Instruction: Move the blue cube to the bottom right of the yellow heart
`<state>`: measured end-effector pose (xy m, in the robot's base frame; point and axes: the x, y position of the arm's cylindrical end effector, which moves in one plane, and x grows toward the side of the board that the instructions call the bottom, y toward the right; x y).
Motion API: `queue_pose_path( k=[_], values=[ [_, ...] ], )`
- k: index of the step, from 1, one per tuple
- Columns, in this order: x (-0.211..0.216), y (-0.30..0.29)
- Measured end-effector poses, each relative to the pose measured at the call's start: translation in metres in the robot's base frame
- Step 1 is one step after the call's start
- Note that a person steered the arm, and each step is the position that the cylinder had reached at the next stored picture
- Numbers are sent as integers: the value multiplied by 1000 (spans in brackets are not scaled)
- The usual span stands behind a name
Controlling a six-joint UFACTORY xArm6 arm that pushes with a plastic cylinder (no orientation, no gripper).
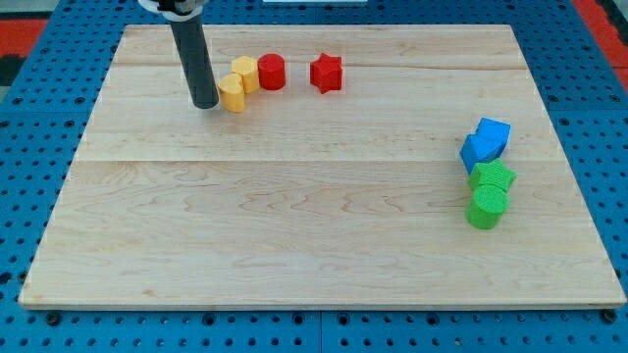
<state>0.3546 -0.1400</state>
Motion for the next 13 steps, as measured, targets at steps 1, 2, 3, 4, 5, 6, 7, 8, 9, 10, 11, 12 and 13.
queue_pose_path(
  k=[1, 2, 3, 4, 5, 6, 7, 8, 9, 10, 11, 12, 13],
  values=[
    [37, 29],
    [40, 140],
    [14, 230],
    [-9, 287],
    [29, 359],
    [60, 381],
    [60, 338],
    [70, 323],
    [75, 373],
    [91, 354],
    [97, 311],
    [98, 274],
    [84, 227]
  ],
)
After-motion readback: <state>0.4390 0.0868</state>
